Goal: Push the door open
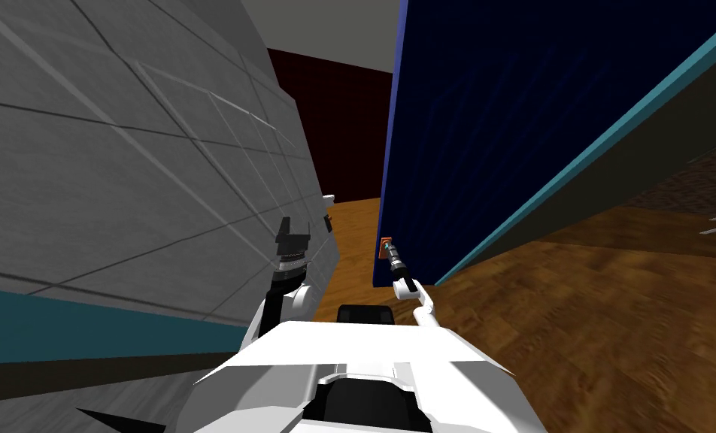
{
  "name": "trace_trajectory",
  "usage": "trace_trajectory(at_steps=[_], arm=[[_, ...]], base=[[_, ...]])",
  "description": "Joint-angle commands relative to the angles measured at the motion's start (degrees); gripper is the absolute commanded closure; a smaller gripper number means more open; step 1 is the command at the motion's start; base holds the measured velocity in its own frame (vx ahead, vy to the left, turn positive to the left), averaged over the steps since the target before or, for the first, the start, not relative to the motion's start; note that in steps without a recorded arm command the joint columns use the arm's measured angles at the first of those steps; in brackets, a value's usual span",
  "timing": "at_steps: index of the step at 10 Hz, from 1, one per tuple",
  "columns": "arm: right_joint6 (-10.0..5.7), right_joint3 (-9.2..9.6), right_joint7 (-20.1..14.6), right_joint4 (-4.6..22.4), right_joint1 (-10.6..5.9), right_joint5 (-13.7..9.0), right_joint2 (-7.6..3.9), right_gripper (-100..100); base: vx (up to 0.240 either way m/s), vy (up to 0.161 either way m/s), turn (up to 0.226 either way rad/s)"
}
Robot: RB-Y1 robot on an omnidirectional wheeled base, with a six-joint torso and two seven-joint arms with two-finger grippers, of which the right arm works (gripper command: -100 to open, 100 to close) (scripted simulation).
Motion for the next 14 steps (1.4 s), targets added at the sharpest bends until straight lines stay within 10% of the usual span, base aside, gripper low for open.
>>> trace_trajectory(at_steps=[1,10,11,14], arm=[[0.06,0.02,0.0,0.0,0.08,0.0,0.00,100],[0.07,1.14,3.3,1.9,-1.43,-2.5,-1.57,100],[0.28,1.74,2.8,0.8,-0.49,-2.3,-1.28,-100],[0.54,2.10,2.6,0.1,-0.02,-2.4,-1.13,-100]], base=[[-0.025,-0.005,0.009],[0.115,0.004,-0.128],[-0.025,0.040,-0.070],[-0.199,0.029,0.000]])
